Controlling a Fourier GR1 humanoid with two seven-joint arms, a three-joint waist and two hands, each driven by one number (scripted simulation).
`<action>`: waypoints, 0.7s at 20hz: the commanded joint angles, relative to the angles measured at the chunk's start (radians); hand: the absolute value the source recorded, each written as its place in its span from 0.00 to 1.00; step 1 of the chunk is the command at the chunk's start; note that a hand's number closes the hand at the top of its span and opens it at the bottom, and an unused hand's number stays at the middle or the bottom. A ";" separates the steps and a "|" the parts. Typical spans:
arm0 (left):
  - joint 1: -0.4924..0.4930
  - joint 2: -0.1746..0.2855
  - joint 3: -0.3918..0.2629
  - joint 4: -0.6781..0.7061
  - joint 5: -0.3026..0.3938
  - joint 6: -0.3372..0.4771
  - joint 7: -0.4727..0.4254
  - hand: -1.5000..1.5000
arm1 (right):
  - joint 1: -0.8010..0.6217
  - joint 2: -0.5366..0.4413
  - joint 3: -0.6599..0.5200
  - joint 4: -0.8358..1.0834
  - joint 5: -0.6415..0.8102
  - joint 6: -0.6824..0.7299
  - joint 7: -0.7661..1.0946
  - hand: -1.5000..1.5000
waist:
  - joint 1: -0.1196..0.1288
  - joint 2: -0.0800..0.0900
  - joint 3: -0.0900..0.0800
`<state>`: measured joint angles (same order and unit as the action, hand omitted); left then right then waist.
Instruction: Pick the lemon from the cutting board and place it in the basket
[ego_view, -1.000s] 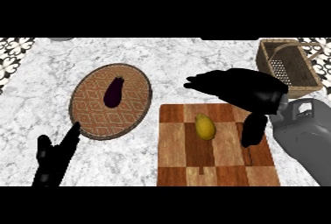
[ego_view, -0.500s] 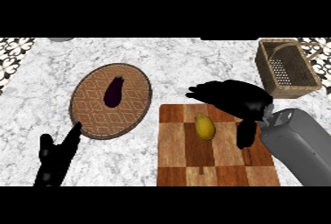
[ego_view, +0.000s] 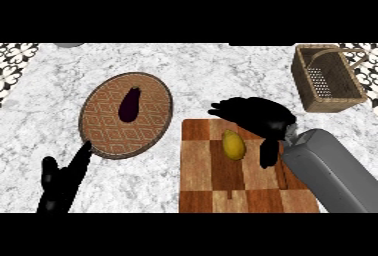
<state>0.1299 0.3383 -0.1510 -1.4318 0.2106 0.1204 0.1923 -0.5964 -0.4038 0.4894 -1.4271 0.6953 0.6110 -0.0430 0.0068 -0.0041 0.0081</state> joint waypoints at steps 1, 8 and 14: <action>-0.028 -0.028 0.005 0.070 -0.011 -0.004 0.044 0.50 | 0.039 -0.013 -0.015 0.023 0.052 -0.038 -0.084 0.00 | -0.005 0.005 -0.008; 0.041 -0.036 0.015 -0.019 -0.021 -0.016 0.052 0.50 | -0.029 0.121 -0.021 0.160 0.129 -0.050 -0.070 0.00 | 0.006 0.005 -0.008; -0.032 -0.054 0.040 0.074 -0.045 -0.014 0.059 0.50 | 0.047 0.131 0.048 0.149 0.243 -0.080 -0.046 0.00 | -0.005 0.004 -0.008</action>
<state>0.1170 0.2998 -0.1218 -1.4295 0.1696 0.1087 0.2306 -0.5746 -0.2992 0.5030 -1.2775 0.8800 0.5286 -0.1252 0.0071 -0.0048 0.0091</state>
